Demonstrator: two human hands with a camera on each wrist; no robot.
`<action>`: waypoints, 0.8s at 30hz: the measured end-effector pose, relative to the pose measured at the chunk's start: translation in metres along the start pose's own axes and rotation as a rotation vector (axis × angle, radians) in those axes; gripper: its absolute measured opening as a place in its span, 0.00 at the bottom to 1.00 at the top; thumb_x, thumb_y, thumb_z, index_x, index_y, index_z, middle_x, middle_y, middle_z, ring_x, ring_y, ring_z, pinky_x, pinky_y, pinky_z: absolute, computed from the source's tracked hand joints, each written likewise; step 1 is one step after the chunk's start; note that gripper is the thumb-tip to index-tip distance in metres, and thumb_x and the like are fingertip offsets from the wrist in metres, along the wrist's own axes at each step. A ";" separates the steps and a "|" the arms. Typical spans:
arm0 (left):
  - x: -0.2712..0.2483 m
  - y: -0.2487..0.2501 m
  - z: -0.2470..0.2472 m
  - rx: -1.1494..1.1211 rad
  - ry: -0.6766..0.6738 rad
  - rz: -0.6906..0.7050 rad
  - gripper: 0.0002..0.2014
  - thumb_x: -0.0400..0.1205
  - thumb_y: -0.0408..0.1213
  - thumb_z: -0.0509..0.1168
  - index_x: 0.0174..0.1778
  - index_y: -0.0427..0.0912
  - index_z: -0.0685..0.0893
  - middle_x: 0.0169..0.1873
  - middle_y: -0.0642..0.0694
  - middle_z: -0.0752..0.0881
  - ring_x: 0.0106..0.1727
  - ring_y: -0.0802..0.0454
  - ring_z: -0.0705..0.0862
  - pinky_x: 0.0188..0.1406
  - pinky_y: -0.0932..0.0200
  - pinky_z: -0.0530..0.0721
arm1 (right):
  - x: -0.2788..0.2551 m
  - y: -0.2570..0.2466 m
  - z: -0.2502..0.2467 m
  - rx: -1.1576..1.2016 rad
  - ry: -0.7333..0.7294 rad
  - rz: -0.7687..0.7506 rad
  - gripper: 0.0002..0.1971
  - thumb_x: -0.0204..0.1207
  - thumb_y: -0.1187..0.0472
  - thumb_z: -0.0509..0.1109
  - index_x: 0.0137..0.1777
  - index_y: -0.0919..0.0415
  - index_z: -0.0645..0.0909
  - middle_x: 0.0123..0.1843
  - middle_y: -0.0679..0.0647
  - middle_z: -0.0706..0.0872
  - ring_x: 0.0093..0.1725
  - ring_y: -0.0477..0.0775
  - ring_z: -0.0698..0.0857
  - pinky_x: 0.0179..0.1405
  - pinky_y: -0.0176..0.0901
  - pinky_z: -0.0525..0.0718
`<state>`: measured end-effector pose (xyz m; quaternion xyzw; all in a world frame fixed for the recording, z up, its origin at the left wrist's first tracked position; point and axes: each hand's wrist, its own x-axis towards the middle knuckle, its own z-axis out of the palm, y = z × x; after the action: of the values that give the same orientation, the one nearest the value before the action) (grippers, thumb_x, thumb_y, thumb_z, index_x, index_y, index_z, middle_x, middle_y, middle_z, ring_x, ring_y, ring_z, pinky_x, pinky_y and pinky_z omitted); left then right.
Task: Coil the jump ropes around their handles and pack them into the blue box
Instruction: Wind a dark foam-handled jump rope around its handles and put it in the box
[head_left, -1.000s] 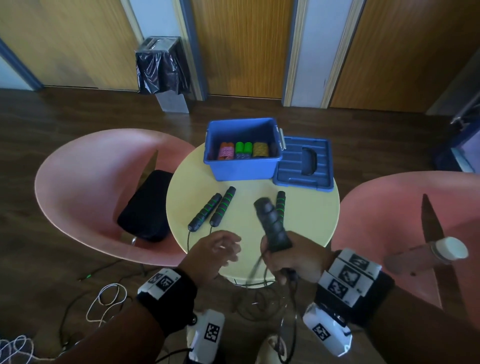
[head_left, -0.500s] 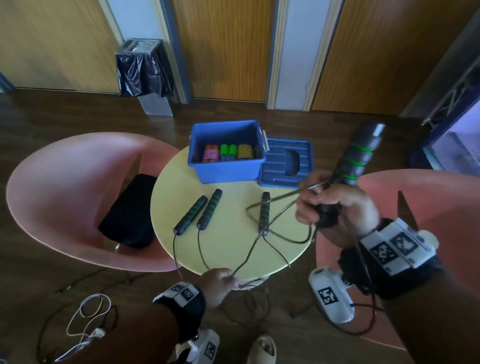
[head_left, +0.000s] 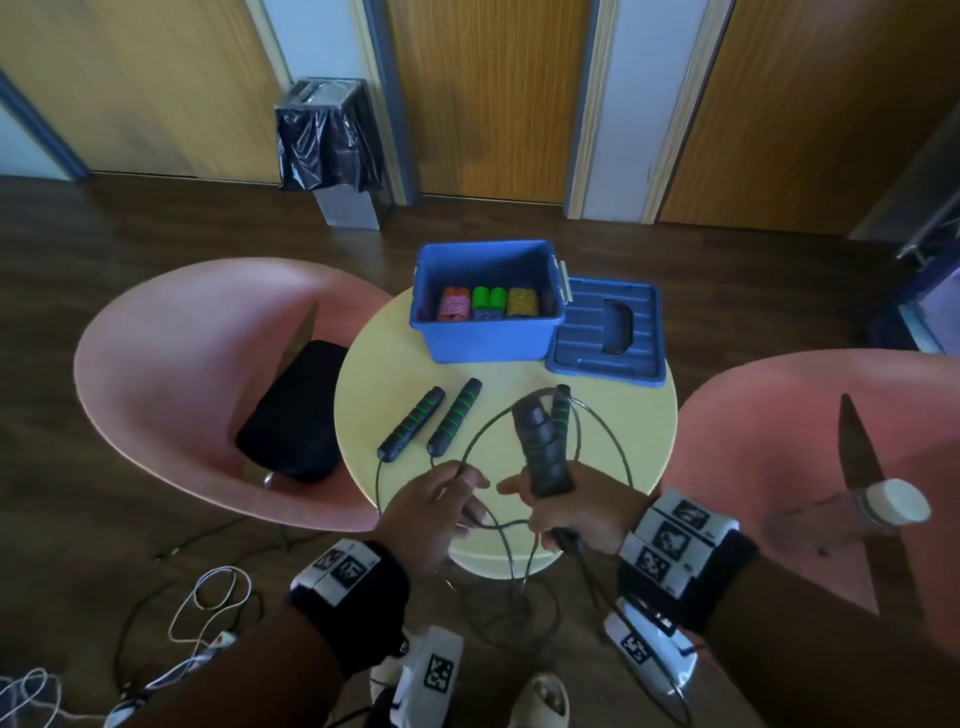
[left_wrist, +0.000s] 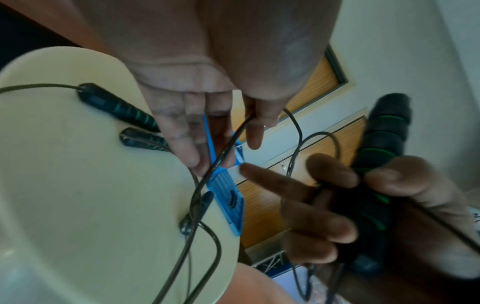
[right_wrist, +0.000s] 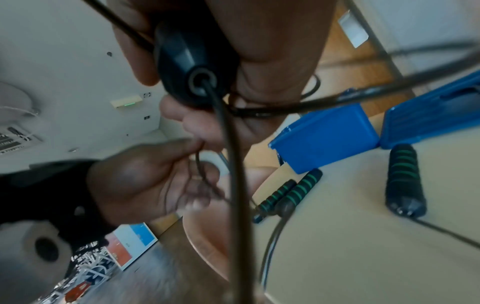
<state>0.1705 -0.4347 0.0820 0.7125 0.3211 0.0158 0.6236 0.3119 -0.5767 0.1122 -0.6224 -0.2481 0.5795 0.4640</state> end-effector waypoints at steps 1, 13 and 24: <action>0.000 0.008 0.000 -0.006 0.009 0.022 0.11 0.85 0.47 0.60 0.42 0.55 0.86 0.35 0.45 0.90 0.40 0.51 0.89 0.48 0.51 0.88 | 0.004 -0.001 0.004 -0.016 -0.028 0.008 0.10 0.54 0.63 0.74 0.26 0.55 0.73 0.42 0.78 0.76 0.23 0.52 0.76 0.28 0.44 0.74; 0.003 0.020 -0.014 -0.034 0.158 0.086 0.12 0.88 0.47 0.60 0.46 0.52 0.88 0.31 0.44 0.88 0.39 0.39 0.91 0.40 0.49 0.90 | 0.015 -0.014 0.004 -0.030 0.032 0.046 0.05 0.57 0.64 0.70 0.30 0.59 0.75 0.53 0.62 0.87 0.24 0.53 0.78 0.34 0.47 0.77; 0.019 -0.006 -0.036 0.006 0.385 -0.032 0.11 0.75 0.53 0.60 0.38 0.54 0.86 0.23 0.56 0.79 0.28 0.52 0.77 0.39 0.50 0.77 | -0.007 0.006 -0.034 0.359 0.361 -0.113 0.08 0.55 0.66 0.71 0.33 0.64 0.75 0.34 0.61 0.86 0.18 0.52 0.76 0.19 0.38 0.71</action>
<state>0.1676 -0.3935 0.0771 0.6930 0.4459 0.1407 0.5488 0.3419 -0.5953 0.1073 -0.6084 -0.0889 0.4670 0.6355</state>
